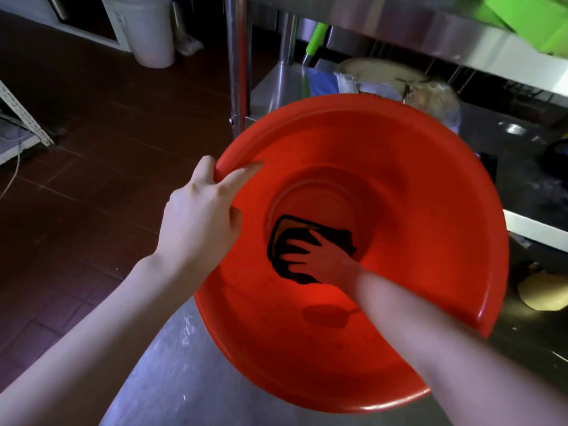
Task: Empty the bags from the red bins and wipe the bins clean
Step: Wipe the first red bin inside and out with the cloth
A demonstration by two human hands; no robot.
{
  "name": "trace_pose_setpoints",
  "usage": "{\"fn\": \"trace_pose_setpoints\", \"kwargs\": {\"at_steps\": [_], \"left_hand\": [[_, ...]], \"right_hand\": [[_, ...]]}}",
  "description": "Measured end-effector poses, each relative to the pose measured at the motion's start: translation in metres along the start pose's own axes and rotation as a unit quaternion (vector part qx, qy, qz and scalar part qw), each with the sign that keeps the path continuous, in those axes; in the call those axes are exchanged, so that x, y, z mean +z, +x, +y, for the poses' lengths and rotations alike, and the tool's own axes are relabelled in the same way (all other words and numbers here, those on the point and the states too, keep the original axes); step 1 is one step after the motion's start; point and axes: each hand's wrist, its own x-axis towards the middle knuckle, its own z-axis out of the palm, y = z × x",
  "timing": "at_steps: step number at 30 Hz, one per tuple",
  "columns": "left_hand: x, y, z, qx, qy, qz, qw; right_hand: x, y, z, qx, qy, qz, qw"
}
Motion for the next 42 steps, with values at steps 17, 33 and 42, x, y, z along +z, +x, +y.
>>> {"fn": "trace_pose_setpoints", "kwargs": {"at_steps": [17, 33, 42], "left_hand": [[0.005, -0.014, 0.022, -0.004, 0.021, 0.044, 0.999], [0.005, -0.019, 0.017, -0.017, 0.005, 0.055, 0.998], [0.002, -0.029, 0.017, 0.018, -0.003, 0.054, 0.998]], "right_hand": [[-0.036, -0.017, 0.049, 0.390, 0.217, 0.156, 0.881], [-0.016, -0.030, -0.042, 0.385, 0.287, 0.004, 0.877], [-0.037, 0.005, -0.079, 0.278, 0.249, 0.036, 0.927]]}}
